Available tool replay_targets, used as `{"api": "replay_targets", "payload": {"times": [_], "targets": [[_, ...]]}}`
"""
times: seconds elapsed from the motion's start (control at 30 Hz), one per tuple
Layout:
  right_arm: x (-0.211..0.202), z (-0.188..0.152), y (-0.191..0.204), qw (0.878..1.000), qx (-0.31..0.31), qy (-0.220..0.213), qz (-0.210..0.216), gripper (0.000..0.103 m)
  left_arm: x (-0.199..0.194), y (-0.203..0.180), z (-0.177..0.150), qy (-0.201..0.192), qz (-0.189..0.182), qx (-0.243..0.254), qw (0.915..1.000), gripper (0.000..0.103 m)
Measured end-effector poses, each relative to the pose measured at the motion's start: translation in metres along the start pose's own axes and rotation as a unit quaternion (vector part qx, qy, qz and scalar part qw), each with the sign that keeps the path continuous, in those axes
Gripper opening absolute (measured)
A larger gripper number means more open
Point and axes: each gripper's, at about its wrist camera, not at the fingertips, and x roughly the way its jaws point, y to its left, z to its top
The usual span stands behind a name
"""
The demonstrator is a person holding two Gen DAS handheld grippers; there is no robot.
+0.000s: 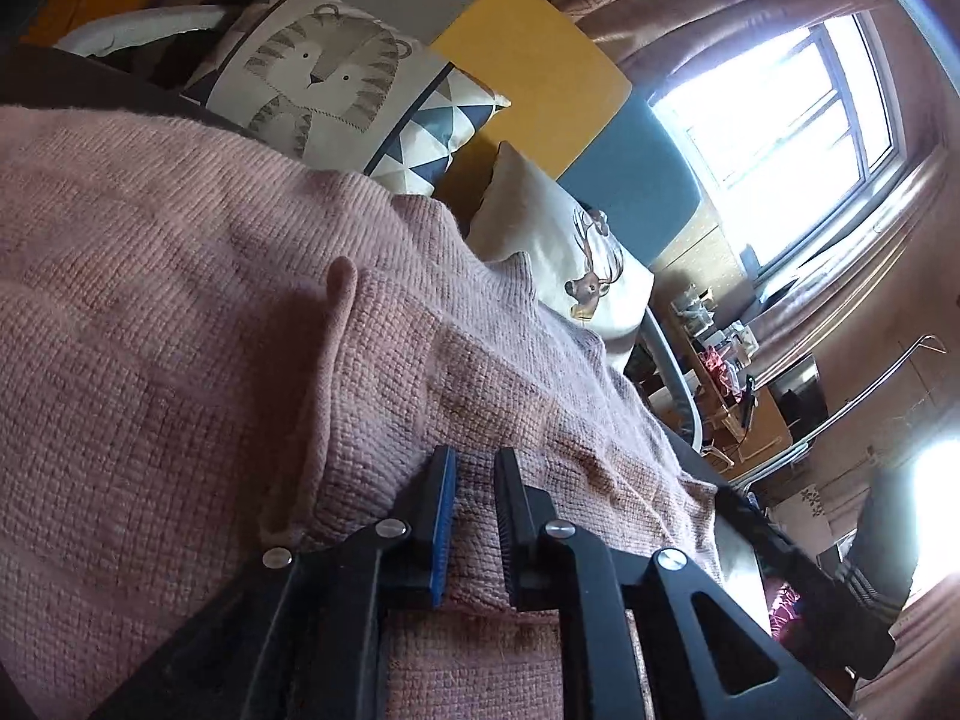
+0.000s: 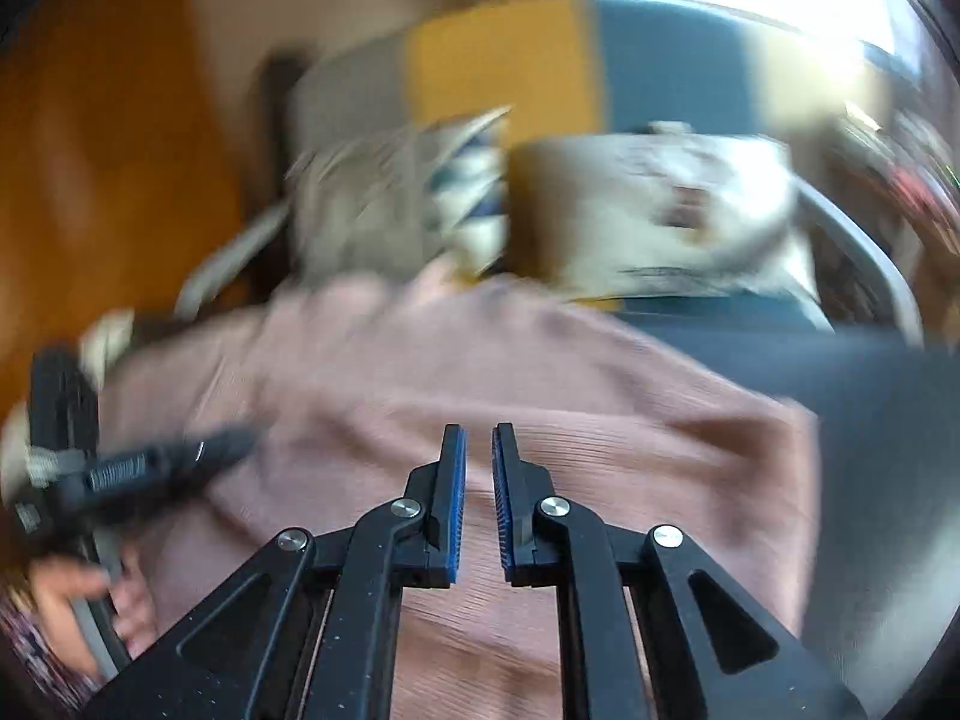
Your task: Fold clothes
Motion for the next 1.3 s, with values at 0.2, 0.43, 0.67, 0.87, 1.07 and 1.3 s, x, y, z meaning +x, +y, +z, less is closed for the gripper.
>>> {"api": "replay_targets", "payload": {"times": [0.2, 0.43, 0.67, 0.87, 1.07, 1.3], "targets": [[0.056, 0.007, -0.004, 0.999, 0.032, 0.035, 0.026, 0.005, -0.001, 0.004, -0.002, -0.001, 0.011, -0.002, 0.9999, 0.005], [0.039, -0.004, -0.048, 0.988, 0.146, 0.006, 0.046, 0.007, -0.002, 0.009, -0.002, -0.001, 0.005, -0.012, 0.9999, 0.003], [-0.003, -0.041, -0.061, 0.994, 0.089, 0.053, 0.022, 0.007, -0.003, 0.011, -0.002, -0.001, 0.001, -0.014, 0.9999, 0.003], [-0.03, -0.053, -0.119, 0.986, 0.165, 0.011, -0.012, 0.007, -0.003, 0.01, -0.004, -0.002, 0.002, -0.013, 0.9999, 0.003], [0.01, -0.025, -0.135, 0.987, 0.15, 0.03, -0.047, 0.007, -0.004, 0.011, -0.005, -0.003, 0.0, -0.014, 0.9999, 0.003], [0.002, -0.042, -0.197, 0.96, 0.27, -0.017, -0.079, 0.0, -0.001, 0.011, -0.004, 0.001, -0.007, -0.012, 0.9999, 0.003]]}}
